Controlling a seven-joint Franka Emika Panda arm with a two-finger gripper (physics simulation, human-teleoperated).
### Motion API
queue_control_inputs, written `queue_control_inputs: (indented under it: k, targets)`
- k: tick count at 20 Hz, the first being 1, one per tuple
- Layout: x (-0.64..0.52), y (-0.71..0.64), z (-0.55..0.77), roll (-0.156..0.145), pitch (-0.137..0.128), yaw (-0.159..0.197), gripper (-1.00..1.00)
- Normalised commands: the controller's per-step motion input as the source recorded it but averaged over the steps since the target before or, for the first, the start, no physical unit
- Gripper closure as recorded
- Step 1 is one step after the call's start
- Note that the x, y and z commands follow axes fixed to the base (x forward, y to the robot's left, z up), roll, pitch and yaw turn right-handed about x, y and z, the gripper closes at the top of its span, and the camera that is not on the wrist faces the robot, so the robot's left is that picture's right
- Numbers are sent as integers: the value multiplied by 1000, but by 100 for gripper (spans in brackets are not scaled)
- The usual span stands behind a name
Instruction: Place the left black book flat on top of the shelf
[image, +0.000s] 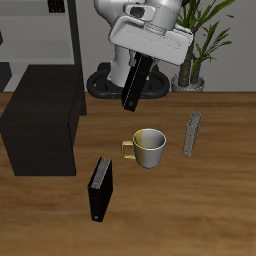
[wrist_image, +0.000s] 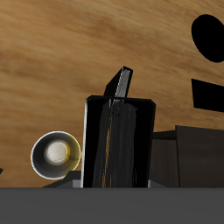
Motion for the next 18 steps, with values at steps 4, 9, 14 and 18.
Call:
queue_control_inputs:
  k: [4,9,14,18]
  targets:
    - [77,-558,12,-170,6,4,100]
    - [34,-420,20,-116,-6,30,100]
    - [-29,-556,175,-146,-47,33,100]
    - [-104,-674,96,-168,-41,28,100]
